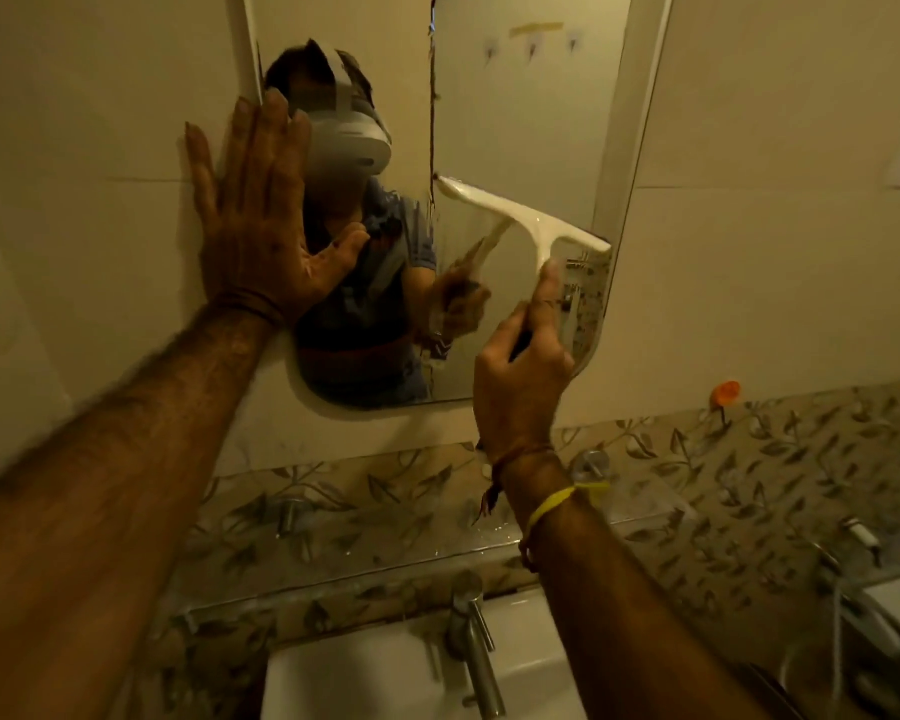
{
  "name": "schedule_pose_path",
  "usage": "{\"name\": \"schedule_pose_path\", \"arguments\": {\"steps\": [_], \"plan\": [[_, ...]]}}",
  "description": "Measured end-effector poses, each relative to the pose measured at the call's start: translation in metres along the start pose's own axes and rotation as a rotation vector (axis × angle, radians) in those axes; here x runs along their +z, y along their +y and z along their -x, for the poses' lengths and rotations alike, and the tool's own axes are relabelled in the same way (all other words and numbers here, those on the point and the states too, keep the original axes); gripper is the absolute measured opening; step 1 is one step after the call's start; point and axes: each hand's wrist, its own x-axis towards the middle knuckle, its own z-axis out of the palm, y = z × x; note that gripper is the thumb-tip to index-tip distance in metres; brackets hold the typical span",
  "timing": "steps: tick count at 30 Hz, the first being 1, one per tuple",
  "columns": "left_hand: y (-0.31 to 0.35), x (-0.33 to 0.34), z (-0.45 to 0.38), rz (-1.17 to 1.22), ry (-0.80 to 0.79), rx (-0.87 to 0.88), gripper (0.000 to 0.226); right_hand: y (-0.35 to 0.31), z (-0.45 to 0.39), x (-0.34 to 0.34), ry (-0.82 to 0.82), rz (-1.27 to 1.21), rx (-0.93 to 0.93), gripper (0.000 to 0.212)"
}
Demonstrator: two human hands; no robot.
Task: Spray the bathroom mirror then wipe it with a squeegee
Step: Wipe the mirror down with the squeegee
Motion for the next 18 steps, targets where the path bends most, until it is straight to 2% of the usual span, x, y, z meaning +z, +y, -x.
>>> {"name": "schedule_pose_path", "arguments": {"steps": [6, 8, 12, 15, 18], "plan": [[0.0, 0.002, -0.001, 0.032, 0.041, -0.006, 0.09, -0.014, -0.077, 0.009, 0.15, -0.037, 0.141, 0.048], [-0.001, 0.002, -0.001, 0.04, 0.045, -0.002, 0.09, -0.016, -0.059, 0.008, 0.144, -0.047, 0.146, 0.048], [0.0, 0.0, 0.0, 0.043, 0.032, -0.008, 0.089, -0.018, 0.022, 0.002, -0.026, -0.078, 0.12, 0.054], [0.003, -0.001, 0.0, 0.039, 0.034, -0.013, 0.089, -0.028, -0.002, 0.012, -0.015, -0.082, 0.138, 0.054], [0.0, 0.002, 0.001, -0.001, -0.059, -0.045, 0.091, -0.043, -0.048, 0.021, 0.069, -0.071, 0.156, 0.053]]}}
